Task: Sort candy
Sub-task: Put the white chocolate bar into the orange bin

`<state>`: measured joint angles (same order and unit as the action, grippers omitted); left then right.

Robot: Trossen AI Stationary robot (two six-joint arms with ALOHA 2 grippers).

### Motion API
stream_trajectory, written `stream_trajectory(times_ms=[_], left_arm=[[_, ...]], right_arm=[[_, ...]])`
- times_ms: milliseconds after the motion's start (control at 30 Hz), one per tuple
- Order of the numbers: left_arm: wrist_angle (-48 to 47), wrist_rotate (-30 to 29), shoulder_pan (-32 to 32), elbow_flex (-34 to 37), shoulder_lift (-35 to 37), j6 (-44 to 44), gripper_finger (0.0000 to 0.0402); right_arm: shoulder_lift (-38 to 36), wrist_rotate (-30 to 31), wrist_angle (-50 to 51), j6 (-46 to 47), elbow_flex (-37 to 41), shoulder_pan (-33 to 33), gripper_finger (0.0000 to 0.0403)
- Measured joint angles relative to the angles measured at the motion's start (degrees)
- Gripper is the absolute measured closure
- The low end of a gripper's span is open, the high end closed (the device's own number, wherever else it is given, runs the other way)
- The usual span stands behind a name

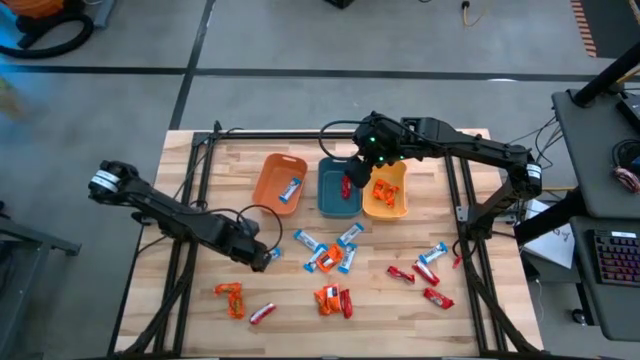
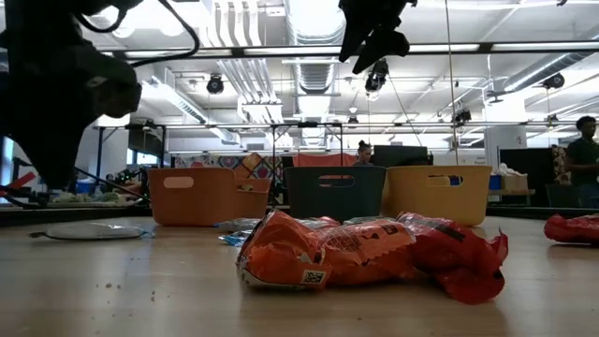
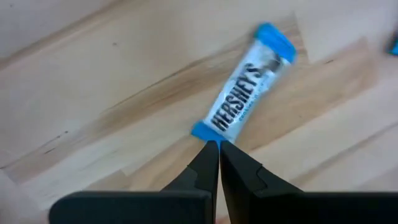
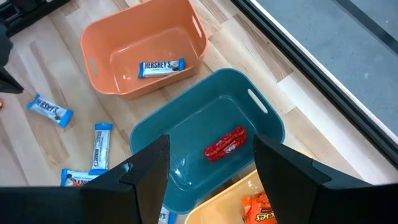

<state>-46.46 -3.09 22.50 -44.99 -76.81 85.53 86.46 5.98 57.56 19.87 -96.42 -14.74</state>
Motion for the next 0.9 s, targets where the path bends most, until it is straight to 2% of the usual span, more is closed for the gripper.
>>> stream_trajectory(times_ms=[67, 200, 267, 400, 600, 733, 900], left_arm=[[1.1, 0.1, 0.2, 0.0, 1.7, -1.8, 0.0401], [6.5, -0.5, 2.9, 0.0, 5.6, -16.3, 0.0401], [7.2, -1.6, 3.9, 0.0, 7.2, -22.4, 0.0401], [6.9, -2.0, 5.0, 0.6, 8.8, -29.6, 0.0401], [7.2, -2.2, 6.3, 1.1, 8.5, -35.1, 0.0401], [8.1, -3.5, 6.5, 1.1, 7.4, -34.3, 0.0396], [9.0, -7.2, 7.2, 1.4, 5.8, -40.1, 0.0343]], right_arm=[[0.0, -2.3, 0.1, 1.6, 0.0, 0.1, 0.0183], [0.0, -14.3, 0.5, -0.5, 0.0, 2.4, 0.0184], [0.0, -16.3, 0.1, -3.7, 0.0, 5.0, 0.0184], [0.9, -16.3, -3.5, -10.3, 0.9, 10.0, 0.0184], [5.1, -14.4, -14.5, -13.0, 1.2, 16.6, 0.0184], [7.4, -12.4, -17.7, -8.6, 1.3, 19.3, 0.0184], [7.4, -7.5, -17.7, -1.1, 1.3, 21.8, 0.0184]])
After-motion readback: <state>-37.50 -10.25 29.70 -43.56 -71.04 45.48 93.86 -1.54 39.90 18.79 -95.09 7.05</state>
